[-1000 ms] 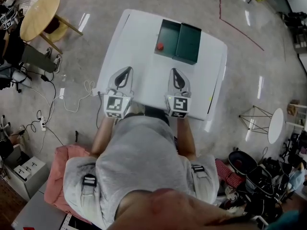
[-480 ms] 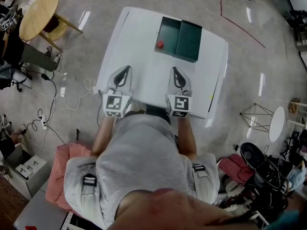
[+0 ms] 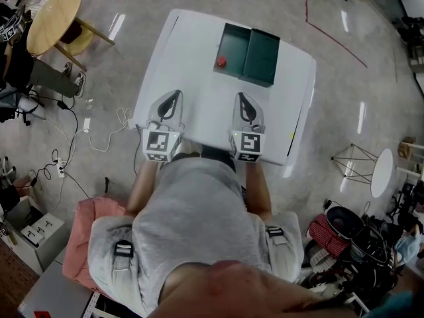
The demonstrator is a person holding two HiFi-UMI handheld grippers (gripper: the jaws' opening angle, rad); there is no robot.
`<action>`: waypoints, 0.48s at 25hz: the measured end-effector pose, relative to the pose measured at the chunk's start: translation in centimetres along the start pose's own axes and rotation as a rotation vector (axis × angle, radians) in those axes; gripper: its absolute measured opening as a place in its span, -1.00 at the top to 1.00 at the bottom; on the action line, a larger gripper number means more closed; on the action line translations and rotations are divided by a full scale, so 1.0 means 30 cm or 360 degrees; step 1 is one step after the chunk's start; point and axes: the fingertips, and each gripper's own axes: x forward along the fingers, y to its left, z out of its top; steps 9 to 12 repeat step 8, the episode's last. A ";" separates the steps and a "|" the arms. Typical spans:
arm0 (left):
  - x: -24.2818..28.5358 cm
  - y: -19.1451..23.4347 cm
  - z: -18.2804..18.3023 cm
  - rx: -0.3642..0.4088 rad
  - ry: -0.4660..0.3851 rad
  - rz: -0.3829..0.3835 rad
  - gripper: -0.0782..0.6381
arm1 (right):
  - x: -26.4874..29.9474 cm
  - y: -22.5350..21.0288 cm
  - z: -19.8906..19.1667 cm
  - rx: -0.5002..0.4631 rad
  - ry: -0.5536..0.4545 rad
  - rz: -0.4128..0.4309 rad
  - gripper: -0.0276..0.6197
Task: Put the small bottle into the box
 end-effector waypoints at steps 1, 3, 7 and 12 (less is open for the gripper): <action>0.002 -0.001 0.000 0.0000 0.0001 0.0000 0.75 | 0.001 0.000 0.002 0.0000 -0.0002 0.0003 0.91; 0.009 0.000 -0.001 -0.0001 0.0007 -0.0001 0.75 | 0.006 -0.003 0.004 -0.0001 0.0000 0.0007 0.91; 0.024 0.002 -0.002 -0.0008 0.0013 -0.0003 0.75 | 0.017 -0.010 0.004 -0.0009 0.0009 0.0010 0.91; 0.027 0.002 -0.002 -0.0010 0.0013 -0.0004 0.75 | 0.018 -0.012 0.003 -0.0010 0.0011 0.0011 0.91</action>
